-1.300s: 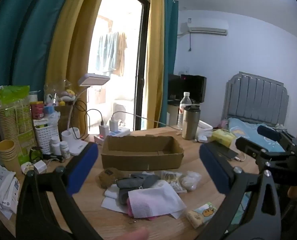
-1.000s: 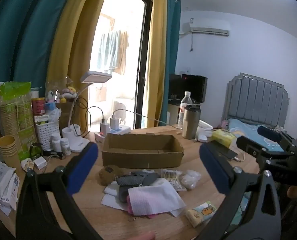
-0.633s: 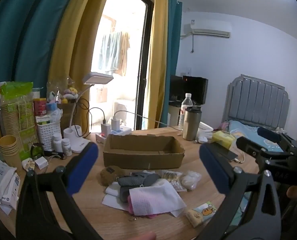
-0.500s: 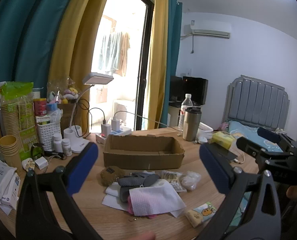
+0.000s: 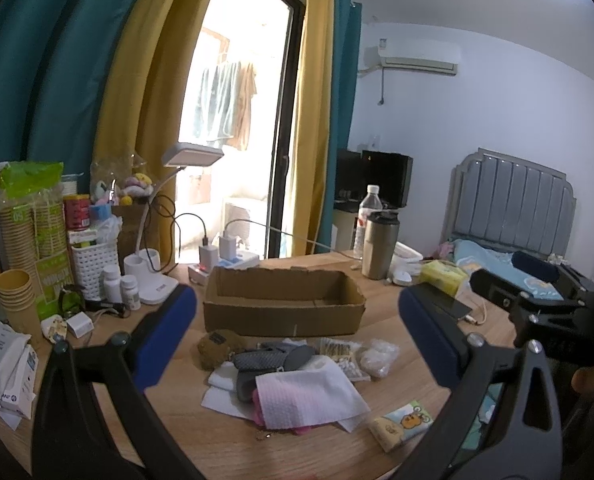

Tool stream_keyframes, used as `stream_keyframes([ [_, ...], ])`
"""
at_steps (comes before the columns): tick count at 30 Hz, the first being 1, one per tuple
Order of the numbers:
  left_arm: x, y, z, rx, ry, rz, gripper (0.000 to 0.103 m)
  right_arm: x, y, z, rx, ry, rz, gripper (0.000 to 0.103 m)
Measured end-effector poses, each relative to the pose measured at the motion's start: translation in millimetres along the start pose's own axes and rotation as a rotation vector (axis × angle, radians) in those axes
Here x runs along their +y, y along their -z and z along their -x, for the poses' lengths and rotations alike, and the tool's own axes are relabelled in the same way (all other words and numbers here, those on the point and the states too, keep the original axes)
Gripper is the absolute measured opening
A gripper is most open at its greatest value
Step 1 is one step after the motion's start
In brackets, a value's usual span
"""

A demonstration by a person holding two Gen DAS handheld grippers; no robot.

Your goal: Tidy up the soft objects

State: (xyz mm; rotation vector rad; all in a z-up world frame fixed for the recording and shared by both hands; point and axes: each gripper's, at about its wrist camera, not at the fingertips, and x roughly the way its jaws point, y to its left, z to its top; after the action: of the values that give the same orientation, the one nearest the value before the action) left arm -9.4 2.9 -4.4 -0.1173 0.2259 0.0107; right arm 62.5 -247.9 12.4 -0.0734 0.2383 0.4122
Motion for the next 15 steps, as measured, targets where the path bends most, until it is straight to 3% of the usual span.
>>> stream_keyframes([
  [15,2.2,-0.2,0.8,0.005,0.003,0.007,0.102,3.5,-2.8,1.5,0.002,0.000,0.000,0.100],
])
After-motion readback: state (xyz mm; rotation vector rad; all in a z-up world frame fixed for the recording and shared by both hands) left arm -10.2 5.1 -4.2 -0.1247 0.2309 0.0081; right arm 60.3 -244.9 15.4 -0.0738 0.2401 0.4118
